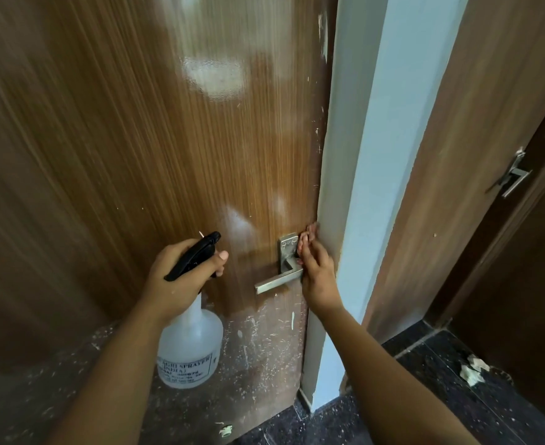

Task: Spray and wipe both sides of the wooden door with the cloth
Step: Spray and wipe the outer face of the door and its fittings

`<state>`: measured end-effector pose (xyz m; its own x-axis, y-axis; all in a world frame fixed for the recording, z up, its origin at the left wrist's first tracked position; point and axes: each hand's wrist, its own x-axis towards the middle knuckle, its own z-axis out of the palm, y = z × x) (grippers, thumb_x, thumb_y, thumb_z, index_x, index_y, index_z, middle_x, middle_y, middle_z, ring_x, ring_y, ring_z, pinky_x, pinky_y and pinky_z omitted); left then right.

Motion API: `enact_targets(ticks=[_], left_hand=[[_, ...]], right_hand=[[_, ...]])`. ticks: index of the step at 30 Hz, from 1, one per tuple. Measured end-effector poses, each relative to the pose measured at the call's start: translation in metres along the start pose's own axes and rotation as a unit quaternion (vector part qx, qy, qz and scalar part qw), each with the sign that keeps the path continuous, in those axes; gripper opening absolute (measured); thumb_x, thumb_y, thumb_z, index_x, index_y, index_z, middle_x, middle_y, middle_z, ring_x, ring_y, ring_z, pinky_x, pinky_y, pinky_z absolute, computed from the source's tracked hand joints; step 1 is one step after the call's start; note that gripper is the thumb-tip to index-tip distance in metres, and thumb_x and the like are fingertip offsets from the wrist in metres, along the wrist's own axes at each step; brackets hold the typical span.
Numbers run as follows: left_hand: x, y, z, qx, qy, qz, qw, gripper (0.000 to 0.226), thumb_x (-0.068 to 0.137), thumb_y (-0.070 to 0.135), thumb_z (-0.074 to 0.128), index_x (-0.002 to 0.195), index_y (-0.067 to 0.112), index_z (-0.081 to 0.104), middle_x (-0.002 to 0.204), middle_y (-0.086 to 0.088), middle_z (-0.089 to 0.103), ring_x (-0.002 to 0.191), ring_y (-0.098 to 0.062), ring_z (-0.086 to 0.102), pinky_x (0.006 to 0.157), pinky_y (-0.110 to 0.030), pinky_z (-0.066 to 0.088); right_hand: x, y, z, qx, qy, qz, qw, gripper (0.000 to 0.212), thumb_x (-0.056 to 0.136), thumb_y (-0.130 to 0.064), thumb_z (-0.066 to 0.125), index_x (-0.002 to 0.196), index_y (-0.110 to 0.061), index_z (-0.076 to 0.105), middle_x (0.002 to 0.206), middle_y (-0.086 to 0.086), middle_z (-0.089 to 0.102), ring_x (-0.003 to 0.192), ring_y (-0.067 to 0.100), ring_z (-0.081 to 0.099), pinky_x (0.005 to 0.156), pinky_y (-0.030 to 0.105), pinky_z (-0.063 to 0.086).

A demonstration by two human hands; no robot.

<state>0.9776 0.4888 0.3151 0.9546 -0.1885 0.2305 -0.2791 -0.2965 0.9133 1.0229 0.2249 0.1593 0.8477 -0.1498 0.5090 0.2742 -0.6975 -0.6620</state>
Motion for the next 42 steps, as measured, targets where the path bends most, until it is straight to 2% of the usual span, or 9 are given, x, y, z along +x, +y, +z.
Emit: enact_targets(ticks=[2, 5, 9, 18, 26, 29, 34, 36, 42], left_hand=[[0.000, -0.001, 0.001, 0.004, -0.001, -0.006, 1.000, 0.037, 0.075, 0.053, 0.071, 0.077, 0.017, 0.072, 0.078, -0.006, 0.073, 0.086, -0.022, 0.072, 0.092, -0.057, 0.054], [0.000, 0.000, 0.002, 0.009, 0.005, -0.007, 1.000, 0.037, 0.074, 0.054, 0.071, 0.076, 0.017, 0.073, 0.078, -0.006, 0.073, 0.086, -0.021, 0.072, 0.092, -0.057, 0.055], [0.004, 0.002, 0.005, 0.014, 0.011, -0.007, 1.000, 0.035, 0.074, 0.053, 0.071, 0.076, 0.018, 0.072, 0.078, -0.005, 0.073, 0.086, -0.021, 0.072, 0.093, -0.056, 0.055], [-0.001, -0.003, 0.011, 0.009, 0.013, -0.023, 1.000, 0.037, 0.071, 0.056, 0.072, 0.076, 0.019, 0.073, 0.078, -0.006, 0.074, 0.086, -0.020, 0.073, 0.093, -0.052, 0.056], [0.004, -0.004, 0.014, 0.011, 0.008, -0.020, 1.000, 0.030, 0.080, 0.042, 0.072, 0.076, 0.012, 0.072, 0.077, -0.007, 0.073, 0.084, -0.020, 0.072, 0.091, -0.047, 0.057], [0.009, -0.004, 0.020, 0.010, 0.010, -0.017, 1.000, 0.025, 0.082, 0.039, 0.071, 0.075, 0.016, 0.072, 0.077, -0.006, 0.072, 0.085, -0.022, 0.071, 0.093, -0.053, 0.055], [0.006, -0.015, 0.032, 0.024, -0.013, -0.028, 0.999, 0.025, 0.078, 0.045, 0.074, 0.078, 0.020, 0.071, 0.077, -0.003, 0.074, 0.084, -0.020, 0.072, 0.092, -0.055, 0.055], [0.001, -0.024, 0.035, 0.034, -0.016, -0.043, 0.998, 0.024, 0.077, 0.048, 0.074, 0.079, 0.024, 0.071, 0.077, -0.002, 0.074, 0.082, -0.018, 0.072, 0.090, -0.053, 0.056], [-0.021, -0.052, 0.027, 0.054, -0.011, -0.078, 0.995, 0.031, 0.071, 0.057, 0.071, 0.078, 0.027, 0.069, 0.078, -0.006, 0.073, 0.079, -0.019, 0.070, 0.083, -0.047, 0.054]], right_hand=[[-0.025, 0.023, 0.016, -0.005, -0.039, 0.028, 0.999, 0.053, 0.103, -0.011, 0.048, 0.150, -0.033, 0.037, 0.150, -0.014, 0.035, 0.139, -0.001, 0.032, 0.122, 0.029, 0.021], [-0.044, 0.041, 0.032, -0.084, -0.078, 0.054, 0.992, 0.033, 0.097, -0.046, 0.056, 0.130, -0.038, 0.054, 0.132, -0.005, 0.055, 0.124, 0.016, 0.053, 0.113, 0.042, 0.039], [-0.029, 0.027, 0.025, -0.028, 0.041, 0.037, 0.998, 0.042, 0.093, -0.004, 0.050, 0.132, -0.012, 0.061, 0.132, 0.013, 0.054, 0.116, 0.035, 0.051, 0.103, 0.048, 0.045], [0.045, -0.024, -0.025, 0.102, 0.125, -0.066, 0.985, 0.047, 0.080, 0.005, 0.057, 0.124, -0.009, 0.067, 0.124, 0.013, 0.055, 0.117, 0.017, 0.052, 0.103, 0.023, 0.043], [-0.010, 0.014, 0.016, 0.248, 0.084, 0.260, 0.929, 0.032, 0.080, 0.010, 0.069, 0.100, -0.014, 0.078, 0.106, 0.000, 0.073, 0.093, 0.007, 0.069, 0.087, 0.023, 0.054], [-0.018, 0.006, 0.010, 0.253, 0.049, 0.354, 0.899, 0.020, 0.085, 0.002, 0.071, 0.090, -0.016, 0.076, 0.091, 0.004, 0.075, 0.058, 0.010, 0.064, 0.054, 0.016, 0.052], [-0.016, -0.005, 0.017, 0.278, 0.122, 0.311, 0.901, 0.024, 0.089, 0.001, 0.064, 0.101, -0.019, 0.070, 0.107, 0.016, 0.067, 0.064, 0.010, 0.065, 0.062, 0.029, 0.059], [-0.017, -0.012, 0.032, 0.254, 0.159, 0.330, 0.895, 0.032, 0.092, -0.018, 0.066, 0.123, -0.020, 0.064, 0.123, 0.004, 0.057, 0.094, 0.008, 0.066, 0.088, 0.034, 0.057], [-0.064, -0.051, 0.106, 0.262, -0.041, 0.403, 0.876, 0.089, 0.089, -0.009, 0.053, 0.157, -0.029, 0.000, 0.157, 0.007, 0.016, 0.137, 0.034, 0.036, 0.108, 0.049, 0.043]])
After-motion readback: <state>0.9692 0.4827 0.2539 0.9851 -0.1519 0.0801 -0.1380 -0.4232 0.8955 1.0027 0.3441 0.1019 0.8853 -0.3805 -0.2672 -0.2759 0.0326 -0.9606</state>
